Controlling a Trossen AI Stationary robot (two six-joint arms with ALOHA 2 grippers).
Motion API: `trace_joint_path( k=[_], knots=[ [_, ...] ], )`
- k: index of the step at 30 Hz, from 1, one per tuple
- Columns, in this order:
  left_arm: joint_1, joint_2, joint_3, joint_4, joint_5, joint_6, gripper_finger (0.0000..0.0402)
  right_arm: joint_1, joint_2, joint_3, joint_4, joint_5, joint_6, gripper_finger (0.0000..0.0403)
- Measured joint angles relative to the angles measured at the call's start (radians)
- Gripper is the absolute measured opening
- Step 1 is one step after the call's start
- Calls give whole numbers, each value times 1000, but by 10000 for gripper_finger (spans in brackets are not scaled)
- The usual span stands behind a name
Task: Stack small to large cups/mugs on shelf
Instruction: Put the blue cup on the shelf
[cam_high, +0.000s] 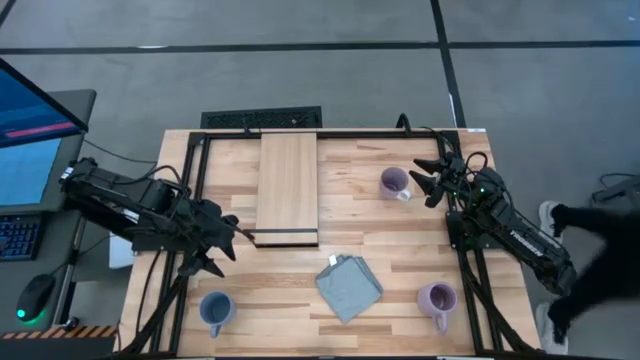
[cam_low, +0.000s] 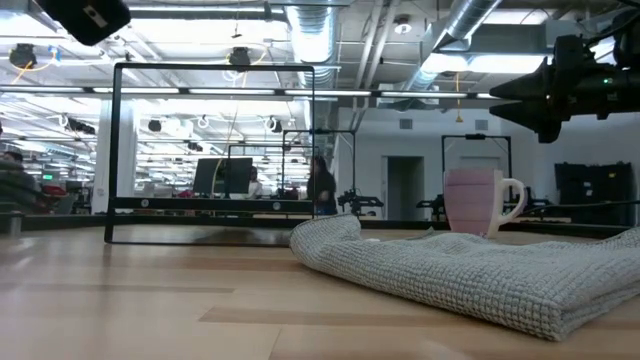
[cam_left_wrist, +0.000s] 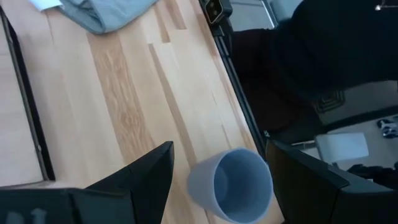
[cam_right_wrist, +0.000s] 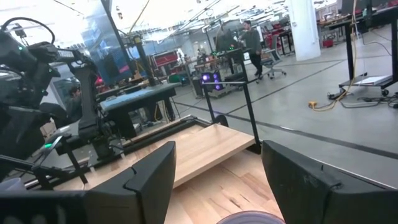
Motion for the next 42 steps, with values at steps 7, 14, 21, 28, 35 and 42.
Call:
trace_joint_path(
  k=[7,14,21,28,35,42],
  knots=[
    [0,0,0,0,-40,19,247,0,0,0,0,0,0,260],
    [0,0,0,19,-156,30,247,0,0,0,1,0,0,260],
    [-1,0,0,37,-149,6,247,0,0,0,1,0,0,260],
    [-34,0,0,37,-88,-37,247,0,0,0,1,0,0,260],
    [-121,22,0,34,-223,-52,247,0,0,0,0,0,1,260],
    [-211,104,0,-13,-226,-140,247,0,0,0,0,0,2,260]
  ],
)
